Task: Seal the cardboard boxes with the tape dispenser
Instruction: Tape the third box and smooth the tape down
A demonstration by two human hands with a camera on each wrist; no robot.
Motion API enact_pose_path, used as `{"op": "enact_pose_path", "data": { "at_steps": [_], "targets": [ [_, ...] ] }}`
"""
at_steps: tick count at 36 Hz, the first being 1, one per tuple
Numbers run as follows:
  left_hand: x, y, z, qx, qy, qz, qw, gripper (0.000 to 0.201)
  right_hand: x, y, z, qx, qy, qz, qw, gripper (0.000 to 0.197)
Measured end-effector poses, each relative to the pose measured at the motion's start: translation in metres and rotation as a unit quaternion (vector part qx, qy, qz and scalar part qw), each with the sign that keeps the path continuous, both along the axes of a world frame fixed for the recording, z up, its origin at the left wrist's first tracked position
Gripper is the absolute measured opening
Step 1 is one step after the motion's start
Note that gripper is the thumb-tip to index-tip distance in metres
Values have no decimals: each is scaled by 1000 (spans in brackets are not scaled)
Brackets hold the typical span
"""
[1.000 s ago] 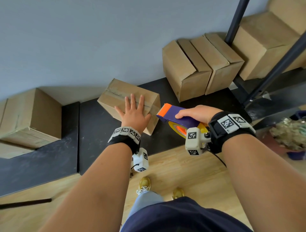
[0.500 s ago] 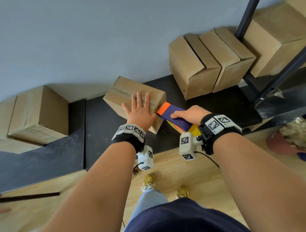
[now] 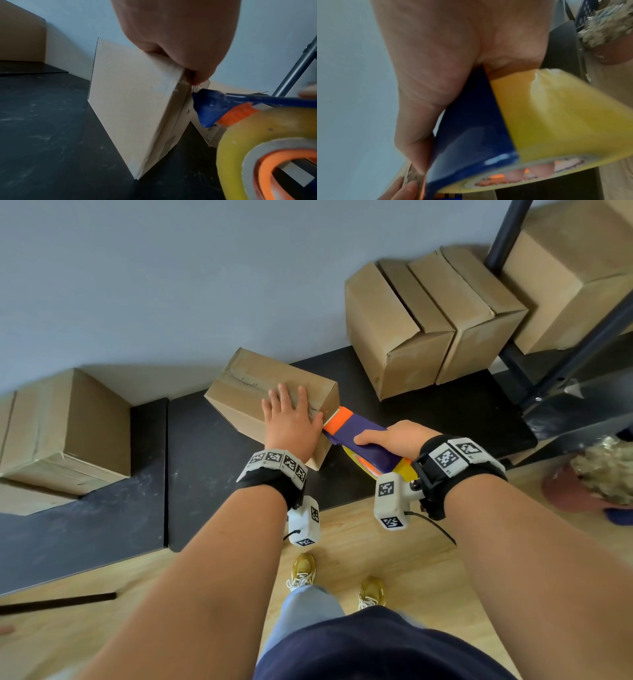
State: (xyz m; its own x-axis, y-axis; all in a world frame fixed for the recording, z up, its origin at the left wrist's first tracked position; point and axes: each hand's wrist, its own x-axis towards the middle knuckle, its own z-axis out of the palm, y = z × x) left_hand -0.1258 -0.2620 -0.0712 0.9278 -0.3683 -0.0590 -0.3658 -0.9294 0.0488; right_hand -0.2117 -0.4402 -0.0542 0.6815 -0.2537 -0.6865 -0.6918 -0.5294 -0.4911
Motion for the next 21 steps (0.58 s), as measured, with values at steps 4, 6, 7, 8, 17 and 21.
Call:
{"op": "enact_pose_path", "data": {
  "at_steps": [4, 6, 7, 8, 17, 21],
  "targets": [
    [0, 0, -2, 4, -4, -1, 1000, 62, -8, -11, 4, 19, 16, 11, 1000, 59],
    [-1, 1, -3, 2, -4, 0, 1000, 62, -11, -15, 8, 28, 17, 16, 999, 55],
    [-1, 1, -3, 1, -3, -1, 1000, 62, -12, -17, 10, 30, 17, 20, 999, 55],
    [-1, 1, -3, 1, -2, -1, 1000, 62, -12, -18, 11, 30, 19, 24, 999, 56],
    [1, 1, -4, -2, -3, -3, 1000, 61, -15, -21, 17, 11, 30, 50, 998, 65],
    [1, 2, -5, -12, -6, 2, 1000, 63, -6, -13, 17, -27, 4, 42, 999, 69]
  ]
}}
